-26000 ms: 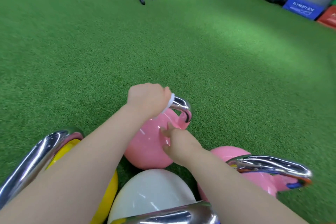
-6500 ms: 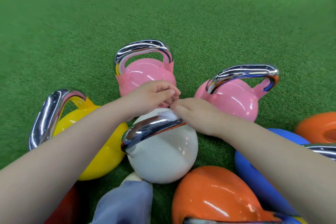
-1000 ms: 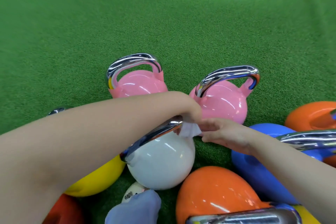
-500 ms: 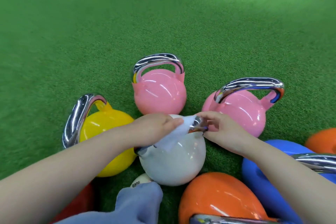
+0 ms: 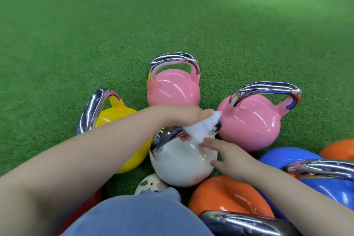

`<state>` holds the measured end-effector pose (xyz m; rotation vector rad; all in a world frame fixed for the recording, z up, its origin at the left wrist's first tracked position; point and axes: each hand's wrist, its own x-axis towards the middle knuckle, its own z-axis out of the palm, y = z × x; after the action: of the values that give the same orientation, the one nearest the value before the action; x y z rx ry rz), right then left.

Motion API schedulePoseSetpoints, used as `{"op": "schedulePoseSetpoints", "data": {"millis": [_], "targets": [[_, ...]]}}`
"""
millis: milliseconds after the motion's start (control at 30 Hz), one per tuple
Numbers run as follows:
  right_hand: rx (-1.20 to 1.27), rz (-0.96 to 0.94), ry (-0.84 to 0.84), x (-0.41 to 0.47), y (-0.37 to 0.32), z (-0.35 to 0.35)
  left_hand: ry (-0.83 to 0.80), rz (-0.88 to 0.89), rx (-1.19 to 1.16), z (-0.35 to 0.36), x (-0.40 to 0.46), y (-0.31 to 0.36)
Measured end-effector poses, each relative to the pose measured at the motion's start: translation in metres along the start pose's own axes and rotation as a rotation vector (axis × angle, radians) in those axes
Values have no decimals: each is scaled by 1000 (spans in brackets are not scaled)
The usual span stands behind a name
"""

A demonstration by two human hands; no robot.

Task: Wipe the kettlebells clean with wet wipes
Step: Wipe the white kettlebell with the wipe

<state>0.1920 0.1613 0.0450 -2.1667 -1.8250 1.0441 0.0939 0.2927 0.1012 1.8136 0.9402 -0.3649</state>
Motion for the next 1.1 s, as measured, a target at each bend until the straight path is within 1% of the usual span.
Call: {"op": "schedulePoseSetpoints", "data": {"millis": [33, 133, 167, 200, 233, 267, 333, 367, 400, 433, 467, 533, 567, 633, 733, 767, 867, 900, 933, 1000, 1100], "targets": [[-37, -21, -44, 1, -3, 0, -59, -69, -9, 0, 8, 8], [-107, -9, -119, 4, -8, -5, -183, -79, 27, 2, 22, 13], [-118, -2, -134, 5, -9, -8, -188, -91, -4, 0, 21, 12], [-131, 5, -146, 6, -10, -10, -160, -71, -56, -1, 17, 10], [-147, 7, -154, 7, -10, -12, -118, -20, -66, -3, 13, 7], [-165, 8, -160, 8, -10, -13, -66, 61, -12, -5, 8, 4], [-174, 14, -164, 9, -11, -13, 74, 223, 219, -5, -4, -12], [-171, 15, -165, 9, -11, -12, 161, 258, 349, -5, -10, -25], [-169, 13, -168, 9, -10, -11, 265, 272, 413, -3, -17, -39], [-166, 11, -169, 9, -10, -11, 371, 294, 377, 0, -22, -54], [-164, 13, -167, 10, -10, -11, 469, 335, 250, 5, -26, -70], [-164, 21, -167, 10, -10, -11, 603, 437, -114, 20, -28, -100], [-165, 26, -168, 10, -10, -11, 638, 477, -276, 29, -25, -115], [-169, 34, -173, 11, -10, -11, 670, 476, -557, 47, -19, -131], [-170, 47, -179, 14, -12, -12, 755, 290, -818, 56, -12, -133], [-175, 48, -180, 15, -13, -13, 741, 227, -877, 56, -10, -133], [-174, 45, -173, 16, -12, -15, 629, 64, -1041, 47, -9, -130], [-167, 47, -170, 17, -12, -15, 598, 30, -1055, 42, -11, -126], [-160, 50, -169, 17, -11, -15, 590, 16, -1015, 38, -12, -122], [-160, 55, -169, 17, -11, -15, 572, 50, -845, 29, -16, -109], [-163, 59, -166, 18, -11, -14, 570, 117, -375, 13, -27, -81]]}}
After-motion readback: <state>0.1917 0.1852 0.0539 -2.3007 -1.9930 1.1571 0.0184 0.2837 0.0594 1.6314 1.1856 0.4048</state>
